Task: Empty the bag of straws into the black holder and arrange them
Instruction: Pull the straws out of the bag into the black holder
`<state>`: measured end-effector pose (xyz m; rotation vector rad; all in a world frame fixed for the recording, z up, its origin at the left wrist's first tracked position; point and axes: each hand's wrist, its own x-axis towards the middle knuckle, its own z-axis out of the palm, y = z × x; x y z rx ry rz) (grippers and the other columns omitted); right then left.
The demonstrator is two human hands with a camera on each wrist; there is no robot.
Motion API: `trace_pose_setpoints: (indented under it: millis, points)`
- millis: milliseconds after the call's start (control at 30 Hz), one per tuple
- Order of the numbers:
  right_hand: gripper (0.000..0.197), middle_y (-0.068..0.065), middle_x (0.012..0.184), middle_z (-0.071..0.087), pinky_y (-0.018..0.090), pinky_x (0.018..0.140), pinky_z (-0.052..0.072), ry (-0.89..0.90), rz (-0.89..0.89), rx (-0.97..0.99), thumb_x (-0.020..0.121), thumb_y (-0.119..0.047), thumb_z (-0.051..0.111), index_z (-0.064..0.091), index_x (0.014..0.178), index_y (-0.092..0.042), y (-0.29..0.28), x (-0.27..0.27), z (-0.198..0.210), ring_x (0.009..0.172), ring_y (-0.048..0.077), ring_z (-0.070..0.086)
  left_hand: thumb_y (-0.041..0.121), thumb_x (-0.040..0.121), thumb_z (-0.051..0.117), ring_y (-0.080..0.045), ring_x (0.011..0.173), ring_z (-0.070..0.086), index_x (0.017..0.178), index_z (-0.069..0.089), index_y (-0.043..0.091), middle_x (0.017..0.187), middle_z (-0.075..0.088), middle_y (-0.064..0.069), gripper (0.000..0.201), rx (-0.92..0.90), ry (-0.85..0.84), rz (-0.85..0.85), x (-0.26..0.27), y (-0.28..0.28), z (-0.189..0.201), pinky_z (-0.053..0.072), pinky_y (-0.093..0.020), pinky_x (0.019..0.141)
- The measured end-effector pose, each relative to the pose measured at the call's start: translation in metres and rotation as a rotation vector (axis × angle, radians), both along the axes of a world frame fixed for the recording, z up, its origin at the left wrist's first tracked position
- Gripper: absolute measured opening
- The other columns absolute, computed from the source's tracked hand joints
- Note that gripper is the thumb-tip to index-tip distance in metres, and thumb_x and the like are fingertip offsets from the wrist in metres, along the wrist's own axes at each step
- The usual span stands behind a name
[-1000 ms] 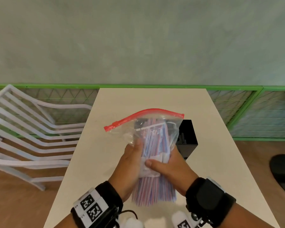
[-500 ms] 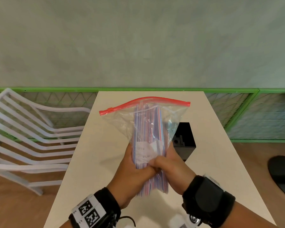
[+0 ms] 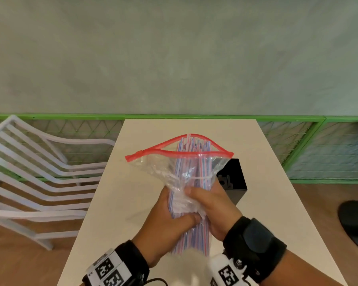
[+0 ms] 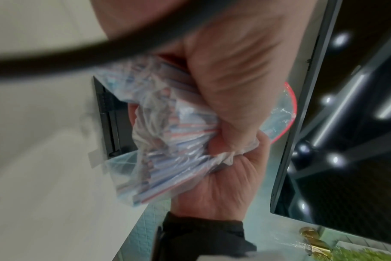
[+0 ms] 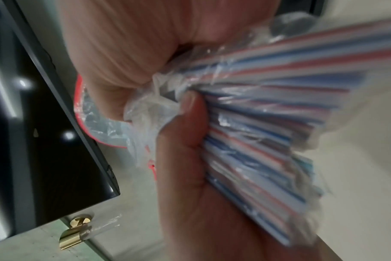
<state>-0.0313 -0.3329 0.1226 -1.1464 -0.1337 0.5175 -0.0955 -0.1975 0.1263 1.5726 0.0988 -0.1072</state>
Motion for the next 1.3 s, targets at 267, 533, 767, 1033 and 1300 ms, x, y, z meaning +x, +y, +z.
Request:
trace_pose_setpoints:
  millis: [267, 533, 767, 1033, 1300]
  points:
    - [0.049, 0.013, 0.114, 0.08, 0.034, 0.086, 0.062, 0.019, 0.052, 0.029, 0.077, -0.036, 0.084, 0.073, 0.121, -0.019, 0.0, -0.006, -0.007, 0.106, 0.028, 0.077, 0.006, 0.081, 0.079, -0.012, 0.114, 0.07, 0.137, 0.051, 0.03, 0.124, 0.073, 0.003, 0.067, 0.003, -0.028, -0.002, 0.004, 0.001, 0.003, 0.058, -0.031, 0.095]
    - [0.084, 0.008, 0.127, 0.077, 0.036, 0.102, 0.057, -0.024, 0.082, -0.084, 0.073, -0.07, 0.076, 0.063, 0.138, -0.018, 0.002, 0.0, 0.001, 0.118, 0.025, 0.073, -0.004, 0.074, 0.082, -0.013, 0.111, 0.072, 0.133, 0.046, 0.031, 0.118, 0.075, 0.008, 0.078, -0.069, 0.0, -0.044, 0.0, -0.003, 0.002, 0.059, -0.027, 0.088]
    - [0.057, 0.005, 0.126, 0.077, 0.035, 0.098, 0.059, -0.14, 0.113, -0.103, 0.084, -0.037, 0.08, 0.062, 0.136, -0.024, 0.01, 0.007, 0.009, 0.117, 0.023, 0.073, 0.001, 0.076, 0.079, -0.015, 0.113, 0.072, 0.134, 0.05, 0.029, 0.12, 0.075, 0.003, 0.07, -0.06, -0.044, 0.028, 0.004, 0.004, -0.001, 0.058, -0.03, 0.093]
    - [0.064, 0.011, 0.125, 0.077, 0.032, 0.087, 0.062, -0.145, -0.017, 0.095, 0.08, -0.022, 0.086, 0.06, 0.138, -0.02, 0.011, 0.017, 0.019, 0.115, 0.028, 0.074, -0.002, 0.075, 0.076, -0.012, 0.115, 0.07, 0.133, 0.046, 0.034, 0.122, 0.074, 0.012, 0.076, -0.067, -0.058, -0.002, 0.003, 0.002, 0.005, 0.057, -0.024, 0.091]
    - [0.055, 0.005, 0.122, 0.079, 0.031, 0.092, 0.06, -0.123, 0.029, 0.017, 0.078, -0.048, 0.081, 0.069, 0.128, -0.029, 0.017, 0.006, 0.013, 0.114, 0.024, 0.074, -0.013, 0.08, 0.076, -0.007, 0.108, 0.072, 0.131, 0.049, 0.032, 0.115, 0.076, 0.014, 0.073, -0.015, -0.093, 0.051, 0.008, 0.004, 0.012, 0.057, -0.017, 0.084]
